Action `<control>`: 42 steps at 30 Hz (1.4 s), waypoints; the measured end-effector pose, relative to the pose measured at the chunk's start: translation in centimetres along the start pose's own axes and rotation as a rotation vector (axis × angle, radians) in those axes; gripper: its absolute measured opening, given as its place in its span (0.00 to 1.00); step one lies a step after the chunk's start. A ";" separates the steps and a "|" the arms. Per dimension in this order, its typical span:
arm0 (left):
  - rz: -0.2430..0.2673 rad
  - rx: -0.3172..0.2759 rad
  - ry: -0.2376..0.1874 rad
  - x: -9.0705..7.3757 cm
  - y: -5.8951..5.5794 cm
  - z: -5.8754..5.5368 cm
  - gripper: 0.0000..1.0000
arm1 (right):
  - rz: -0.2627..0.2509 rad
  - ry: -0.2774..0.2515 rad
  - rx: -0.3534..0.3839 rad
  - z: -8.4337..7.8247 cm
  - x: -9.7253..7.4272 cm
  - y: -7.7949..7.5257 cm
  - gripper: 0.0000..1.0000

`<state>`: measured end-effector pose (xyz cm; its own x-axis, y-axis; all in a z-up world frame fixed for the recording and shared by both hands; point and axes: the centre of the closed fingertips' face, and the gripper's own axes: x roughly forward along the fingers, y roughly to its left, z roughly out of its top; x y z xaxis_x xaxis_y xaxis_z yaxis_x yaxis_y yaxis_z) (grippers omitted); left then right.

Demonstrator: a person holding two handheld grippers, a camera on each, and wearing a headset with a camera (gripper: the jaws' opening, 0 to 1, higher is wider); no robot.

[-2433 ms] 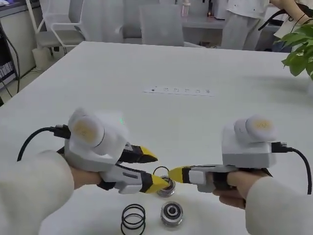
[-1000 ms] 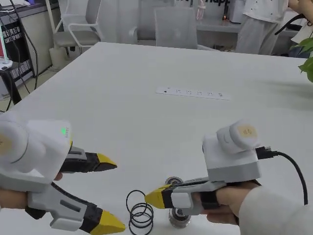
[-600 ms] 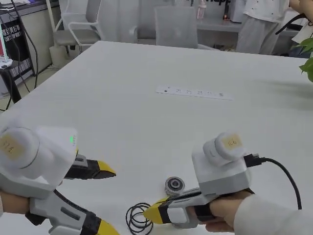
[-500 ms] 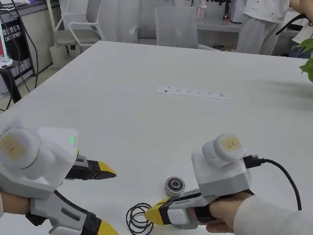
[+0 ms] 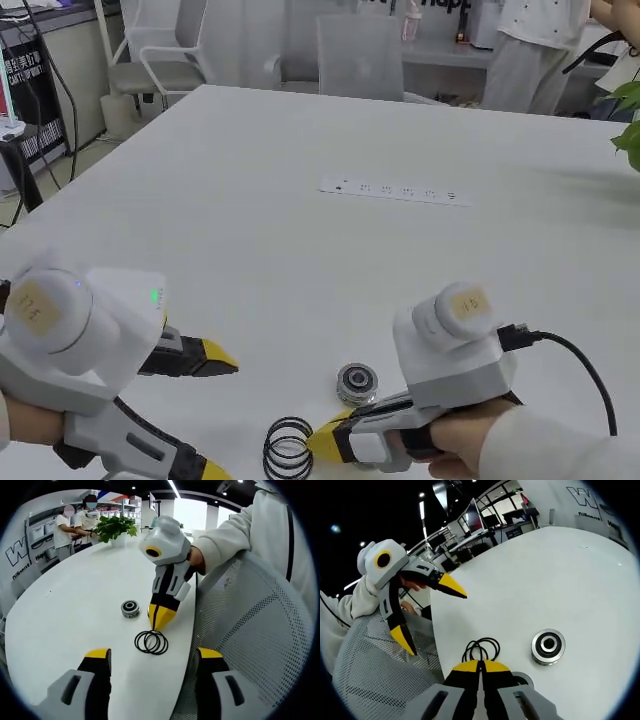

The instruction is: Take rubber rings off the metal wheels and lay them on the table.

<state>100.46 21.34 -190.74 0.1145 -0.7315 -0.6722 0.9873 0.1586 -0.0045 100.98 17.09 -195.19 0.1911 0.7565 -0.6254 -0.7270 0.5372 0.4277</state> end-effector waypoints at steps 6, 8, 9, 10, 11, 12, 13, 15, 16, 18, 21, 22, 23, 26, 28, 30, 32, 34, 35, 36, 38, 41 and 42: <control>-0.003 0.001 0.008 0.0 0.0 -0.2 0.65 | -0.004 -0.005 -0.029 0.2 0.0 0.1 0.02; -0.003 0.001 0.009 0.0 0.0 -0.2 0.65 | -0.003 0.002 -0.055 0.1 0.0 0.2 0.03; -0.002 -0.001 0.010 0.0 0.0 -0.2 0.65 | -0.003 0.003 -0.062 0.1 0.0 0.3 0.04; -0.002 -0.002 0.011 0.0 0.0 -0.2 0.65 | -0.004 0.002 -0.065 0.2 0.0 0.3 0.06; -0.002 -0.003 0.012 0.0 0.0 -0.3 0.65 | -0.006 0.001 -0.070 0.3 0.0 0.4 0.08; -0.002 -0.003 0.012 0.0 0.0 -0.3 0.65 | -0.010 0.001 -0.076 0.3 0.0 0.4 0.11; -0.002 -0.003 0.012 0.0 0.0 -0.3 0.65 | -0.018 0.005 -0.094 0.4 0.0 0.3 0.12; -0.002 -0.004 0.013 0.0 0.0 -0.3 0.65 | -0.030 0.009 -0.115 0.4 -0.1 0.2 0.14; -0.002 -0.005 0.014 0.0 0.0 -0.3 0.65 | -0.031 0.009 -0.117 0.4 -0.1 0.1 0.13; 0.000 -0.006 0.014 0.0 0.0 -0.3 0.65 | -0.029 0.005 -0.121 0.6 -0.3 0.2 0.13; 0.001 -0.006 0.012 0.0 0.0 -0.2 0.65 | -0.033 -0.006 -0.128 1.0 -0.6 0.2 0.13; 0.002 -0.007 0.012 0.0 0.0 -0.2 0.65 | -0.034 -0.009 -0.132 1.1 -0.7 0.3 0.13; 0.002 -0.007 0.013 0.0 0.0 -0.2 0.65 | -0.033 -0.014 -0.139 1.3 -0.8 0.4 0.13; 0.004 -0.007 0.013 -0.1 0.1 -0.2 0.65 | -0.031 -0.029 -0.150 1.8 -1.2 0.7 0.13; 0.005 -0.006 0.012 -0.1 0.1 -0.2 0.65 | -0.030 -0.048 -0.150 2.4 -1.6 0.9 0.14; 0.006 -0.006 0.010 -0.1 0.1 -0.1 0.65 | -0.033 -0.065 -0.161 2.9 -2.0 1.1 0.16; 0.008 -0.005 0.010 -0.1 0.1 -0.1 0.65 | -0.039 -0.080 -0.188 3.5 -2.4 1.3 0.18; 0.008 -0.005 0.012 -0.1 0.1 -0.2 0.65 | -0.049 -0.088 -0.209 3.9 -2.8 1.4 0.21; 0.009 -0.004 0.013 -0.1 0.1 -0.2 0.65 | -0.052 -0.089 -0.215 4.0 -2.9 1.4 0.24; 0.009 -0.004 0.013 -0.1 0.1 -0.2 0.65 | -0.057 -0.091 -0.222 4.1 -3.1 1.5 0.26; 0.012 -0.003 0.011 -0.1 0.1 -0.1 0.65 | -0.061 -0.101 -0.243 4.4 -3.4 1.7 0.29; 0.015 -0.002 0.000 -0.2 0.2 0.1 0.66 | -0.049 -0.119 -0.248 5.0 -3.8 2.3 0.34; 0.017 -0.003 -0.002 -0.3 0.2 0.2 0.66 | -0.035 -0.121 -0.247 5.1 -4.0 2.8 0.36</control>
<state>100.64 21.45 -190.45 0.1312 -0.7303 -0.6704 0.9849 0.1730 0.0043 101.59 17.44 -188.17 0.2854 0.7864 -0.5479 -0.8547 0.4675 0.2257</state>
